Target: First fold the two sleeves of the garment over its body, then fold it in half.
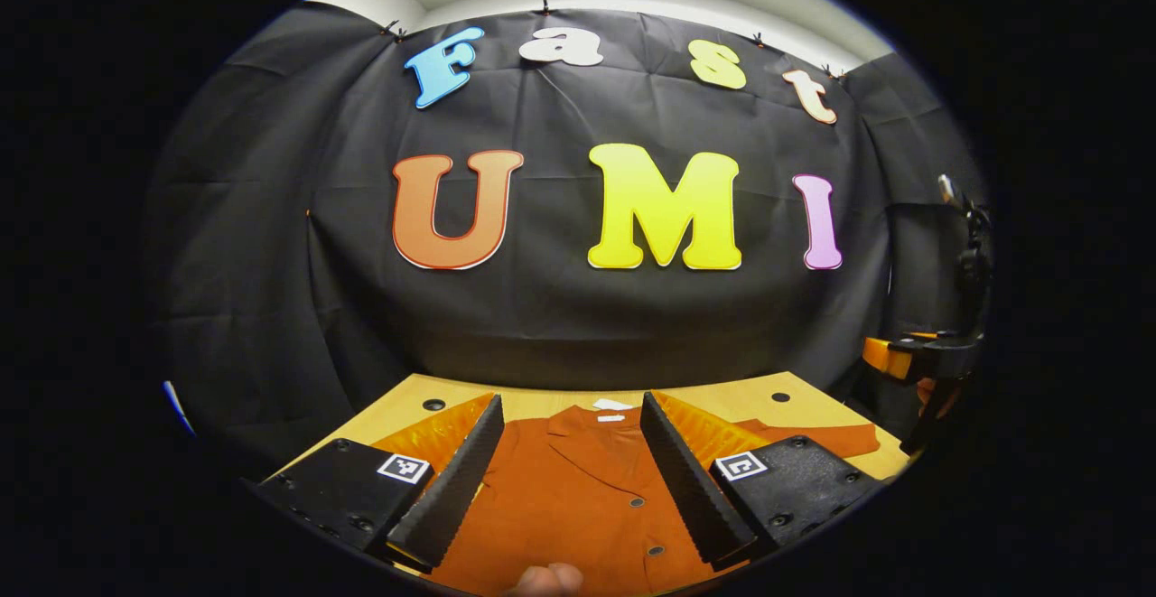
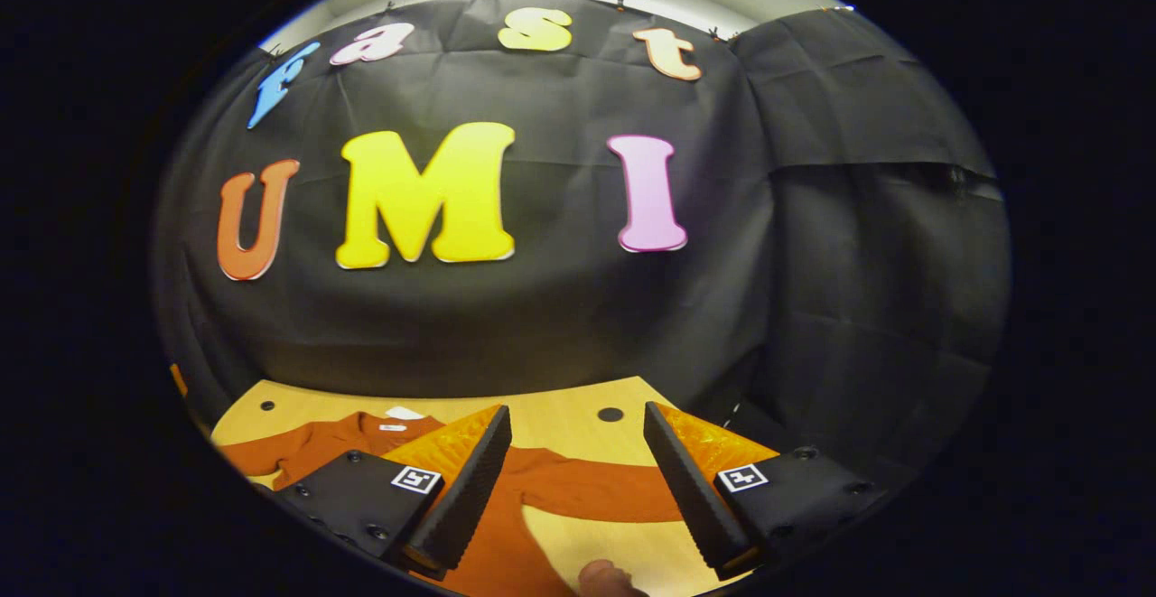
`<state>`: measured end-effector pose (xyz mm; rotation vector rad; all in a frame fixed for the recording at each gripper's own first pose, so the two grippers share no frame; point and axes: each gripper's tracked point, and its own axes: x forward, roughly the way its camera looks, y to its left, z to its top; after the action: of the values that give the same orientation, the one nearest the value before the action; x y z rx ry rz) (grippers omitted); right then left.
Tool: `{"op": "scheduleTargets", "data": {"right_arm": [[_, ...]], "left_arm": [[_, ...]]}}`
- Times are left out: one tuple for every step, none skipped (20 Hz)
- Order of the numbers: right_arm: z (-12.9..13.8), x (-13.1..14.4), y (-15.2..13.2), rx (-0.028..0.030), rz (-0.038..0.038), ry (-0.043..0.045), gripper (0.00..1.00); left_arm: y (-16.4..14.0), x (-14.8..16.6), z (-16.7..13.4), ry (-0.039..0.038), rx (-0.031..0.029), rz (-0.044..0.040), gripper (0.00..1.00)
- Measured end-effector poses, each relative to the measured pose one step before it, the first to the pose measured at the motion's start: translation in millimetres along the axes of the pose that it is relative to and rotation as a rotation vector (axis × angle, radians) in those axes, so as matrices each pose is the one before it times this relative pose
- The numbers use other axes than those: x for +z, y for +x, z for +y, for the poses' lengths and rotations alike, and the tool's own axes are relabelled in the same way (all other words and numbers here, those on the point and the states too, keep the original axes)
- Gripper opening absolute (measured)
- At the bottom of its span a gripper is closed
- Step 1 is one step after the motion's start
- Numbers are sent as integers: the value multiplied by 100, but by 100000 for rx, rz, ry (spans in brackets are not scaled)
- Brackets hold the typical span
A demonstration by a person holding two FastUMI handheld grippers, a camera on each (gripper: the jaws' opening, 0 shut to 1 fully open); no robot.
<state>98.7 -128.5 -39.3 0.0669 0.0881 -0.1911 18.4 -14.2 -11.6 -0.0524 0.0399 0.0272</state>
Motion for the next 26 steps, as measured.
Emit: {"op": "scheduleTargets", "data": {"right_arm": [[-2257,-998,1856,-3582,2224,-1856,95],[-1984,-1108,1796,-2949,2745,-1472,95],[-2047,-1445,1919,-3014,3700,-1025,95],[-1763,-1379,1691,-2072,4353,-363,95],[-1601,-1834,1790,-2099,5395,-395,95],[-1570,-1679,1597,-1650,5790,-359,95],[-1265,-1654,1723,-370,5624,344,95],[-1088,-1440,1414,-677,5307,1329,95],[-1054,-1570,1412,-1225,5342,1058,95],[-1102,-1292,1154,-1247,5360,1133,95],[-1194,-1474,1077,-929,5331,1241,95],[-732,-1111,1122,-316,4947,652,95],[-707,-1232,1178,-581,5433,-200,95],[-206,-914,717,-276,4931,197,95],[-162,-467,726,291,3425,223,95],[89,-491,674,564,3043,334,95],[81,-427,-16,784,3076,1010,96],[416,-332,242,1924,4160,1258,96],[-59,-821,153,1604,5669,1504,95],[-181,-753,60,194,6337,2442,95],[-2,28,-206,392,5142,2319,95],[-162,287,-676,469,2174,1886,96],[2,-487,829,367,4718,1312,96],[121,226,4,566,3379,1118,96],[85,-63,131,678,5283,1008,96],[59,139,-158,1076,5148,2071,82]], "left_arm": [[-21,96,-292,1187,357,316,99],[-125,-110,-297,1300,579,74,99],[-154,40,-230,349,69,-63,99],[-113,-46,-378,-241,-204,-31,99],[-114,-37,-536,-919,-459,346,99],[9,-276,-510,-1182,-563,980,99],[-173,-227,-410,-1097,89,1389,99],[-76,-106,-119,-418,1412,693,99],[-85,-14,-61,261,1827,180,99],[-12,-25,-277,493,1655,0,99],[-77,-158,-232,1053,1730,500,100],[-56,-78,-383,767,1324,-37,99],[-164,-54,-438,585,1244,-127,99],[-126,-28,-461,126,728,-206,99],[-156,106,-424,132,769,-416,99],[5,-42,-396,197,832,-236,99],[-98,-58,-274,-17,644,-119,99],[-141,10,-217,-41,428,129,98],[-235,37,-94,435,-89,146,99],[-174,-84,-105,645,-202,-397,98],[-158,64,54,915,-316,-478,99],[-22,-27,187,693,-100,-289,99],[-46,-98,250,175,141,352,99],[23,-258,334,-461,106,514,99],[-13,-230,335,-606,618,560,99],[13,-308,537,-276,700,663,99]]}}
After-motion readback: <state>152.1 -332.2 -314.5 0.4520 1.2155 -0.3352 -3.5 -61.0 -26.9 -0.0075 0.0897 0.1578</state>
